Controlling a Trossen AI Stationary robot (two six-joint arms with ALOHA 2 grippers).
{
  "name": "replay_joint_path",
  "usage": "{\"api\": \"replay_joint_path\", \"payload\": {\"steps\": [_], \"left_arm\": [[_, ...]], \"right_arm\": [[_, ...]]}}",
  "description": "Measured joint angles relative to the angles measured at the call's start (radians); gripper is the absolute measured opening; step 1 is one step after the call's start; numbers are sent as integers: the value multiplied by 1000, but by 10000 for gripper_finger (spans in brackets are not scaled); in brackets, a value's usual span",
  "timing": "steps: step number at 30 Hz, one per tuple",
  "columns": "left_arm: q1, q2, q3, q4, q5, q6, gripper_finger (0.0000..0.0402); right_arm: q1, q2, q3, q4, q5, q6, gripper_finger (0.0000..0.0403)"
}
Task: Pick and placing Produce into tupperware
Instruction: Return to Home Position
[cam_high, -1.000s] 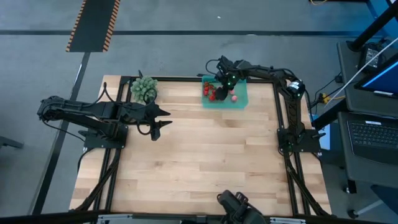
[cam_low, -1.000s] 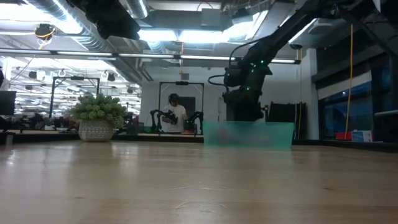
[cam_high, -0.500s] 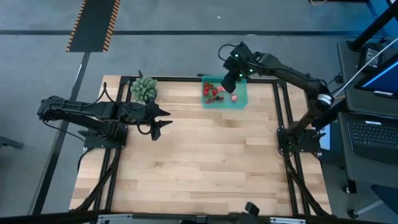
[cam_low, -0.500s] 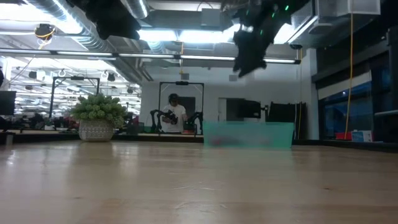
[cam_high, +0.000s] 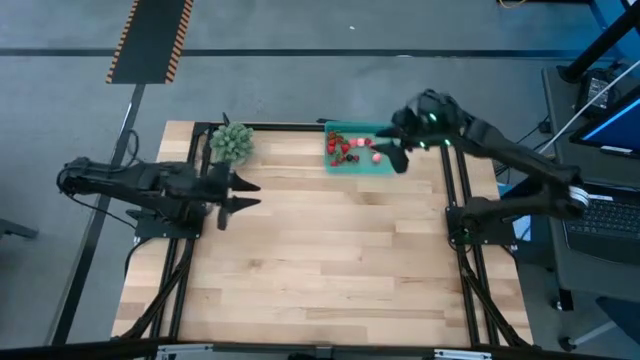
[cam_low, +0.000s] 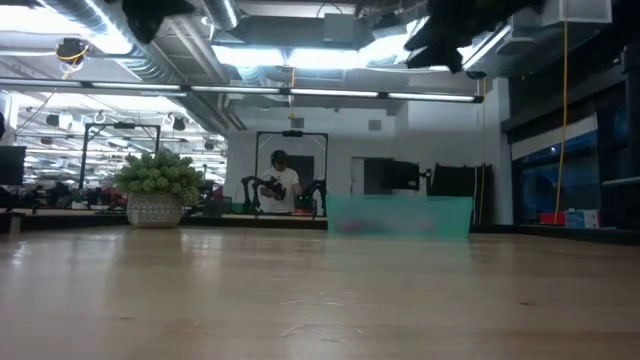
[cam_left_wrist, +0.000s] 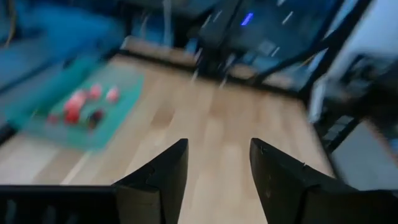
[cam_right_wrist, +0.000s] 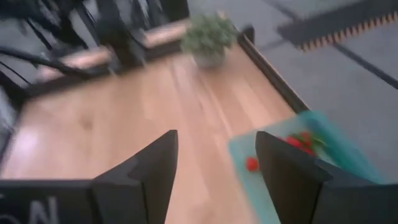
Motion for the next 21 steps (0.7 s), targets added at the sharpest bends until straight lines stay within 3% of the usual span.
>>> {"api": "replay_joint_path", "payload": {"steps": [5,10,21], "left_arm": [[-17,-197,-146,158,46,80,165],[-17,-378,-296,272,29,116,165],[-17,-591,-488,344,29,162,165]], "right_arm": [[67,-216,-275,250,-5,89,218],[112,-372,-489,461,-1,149,218],[172,-546,-812,754,33,189,218]]}}
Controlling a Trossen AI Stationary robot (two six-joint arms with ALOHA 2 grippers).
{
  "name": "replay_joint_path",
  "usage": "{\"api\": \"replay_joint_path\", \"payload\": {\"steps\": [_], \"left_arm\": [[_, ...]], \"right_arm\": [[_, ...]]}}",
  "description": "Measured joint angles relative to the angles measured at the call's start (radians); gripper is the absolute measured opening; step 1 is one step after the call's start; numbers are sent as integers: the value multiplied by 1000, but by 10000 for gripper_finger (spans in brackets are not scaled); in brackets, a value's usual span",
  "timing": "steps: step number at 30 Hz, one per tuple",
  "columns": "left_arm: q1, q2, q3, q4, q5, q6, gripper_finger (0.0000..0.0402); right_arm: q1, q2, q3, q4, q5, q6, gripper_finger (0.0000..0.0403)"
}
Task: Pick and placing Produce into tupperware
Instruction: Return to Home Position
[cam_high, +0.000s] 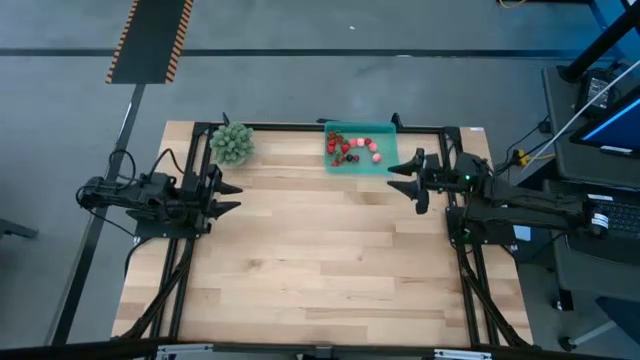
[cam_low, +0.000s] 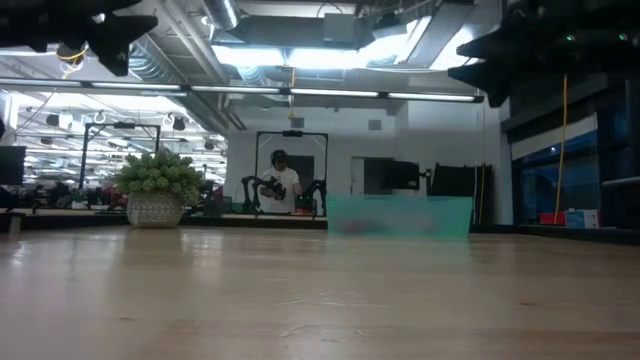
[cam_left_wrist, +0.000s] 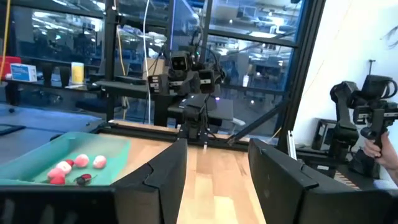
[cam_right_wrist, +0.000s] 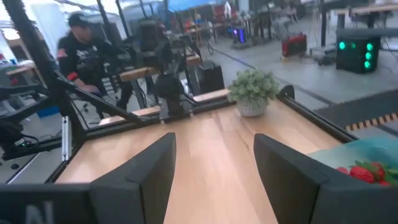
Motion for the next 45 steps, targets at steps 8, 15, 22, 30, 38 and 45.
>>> {"api": "replay_joint_path", "payload": {"steps": [8,15,22,30,38,45], "left_arm": [[0,-34,-68,51,0,-1,165],[0,-33,-73,56,8,6,165],[0,-33,-153,126,8,1,165],[0,-34,-199,151,-9,2,165],[0,-31,-203,86,-10,-155,165],[0,-31,-203,85,-10,-153,165]], "right_arm": [[7,-199,-148,40,0,26,218],[7,-402,-221,-86,80,27,218],[7,-534,-315,-117,96,1,218],[10,-576,-311,-225,151,-16,218],[10,-574,-310,-226,152,-47,218],[9,-574,-310,-226,152,-79,218]]}}
